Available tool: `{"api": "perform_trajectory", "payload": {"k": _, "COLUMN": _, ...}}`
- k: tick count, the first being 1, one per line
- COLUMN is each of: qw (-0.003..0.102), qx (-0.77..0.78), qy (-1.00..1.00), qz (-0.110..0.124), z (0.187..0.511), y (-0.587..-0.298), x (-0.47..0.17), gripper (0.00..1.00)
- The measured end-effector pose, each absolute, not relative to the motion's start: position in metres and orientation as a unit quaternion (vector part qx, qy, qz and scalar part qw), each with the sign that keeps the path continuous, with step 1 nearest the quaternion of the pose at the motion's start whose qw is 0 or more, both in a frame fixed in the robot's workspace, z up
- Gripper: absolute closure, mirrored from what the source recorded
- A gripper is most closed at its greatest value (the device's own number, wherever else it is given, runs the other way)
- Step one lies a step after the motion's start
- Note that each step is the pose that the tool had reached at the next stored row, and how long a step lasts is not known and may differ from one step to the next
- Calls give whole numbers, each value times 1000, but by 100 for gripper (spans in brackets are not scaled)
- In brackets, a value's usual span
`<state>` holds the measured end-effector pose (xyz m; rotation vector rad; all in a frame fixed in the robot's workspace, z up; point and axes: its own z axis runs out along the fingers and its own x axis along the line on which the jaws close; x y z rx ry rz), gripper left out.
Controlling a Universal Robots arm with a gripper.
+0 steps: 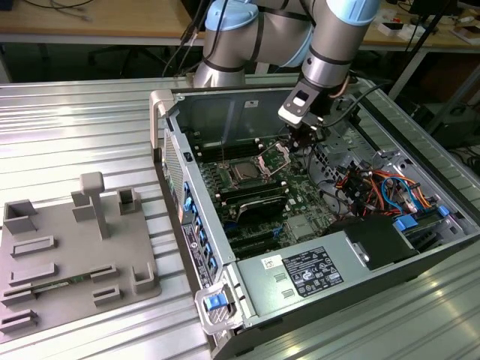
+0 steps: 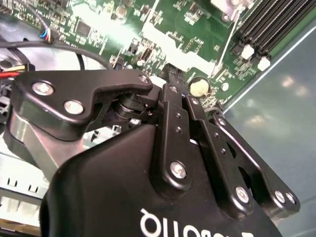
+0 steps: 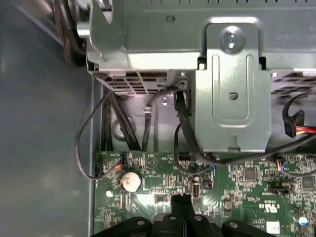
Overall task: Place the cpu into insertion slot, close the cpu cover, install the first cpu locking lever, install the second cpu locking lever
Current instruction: 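Close the cpu cover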
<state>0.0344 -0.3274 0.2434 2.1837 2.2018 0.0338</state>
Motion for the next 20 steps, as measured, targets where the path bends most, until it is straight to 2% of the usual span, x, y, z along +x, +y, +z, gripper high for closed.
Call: {"api": "perform_trajectory", "payload": {"k": 20, "qw": 19, "qx": 704, "qy": 710, "qz": 10, "z": 243, "y": -326, "x": 9, "gripper": 89}}
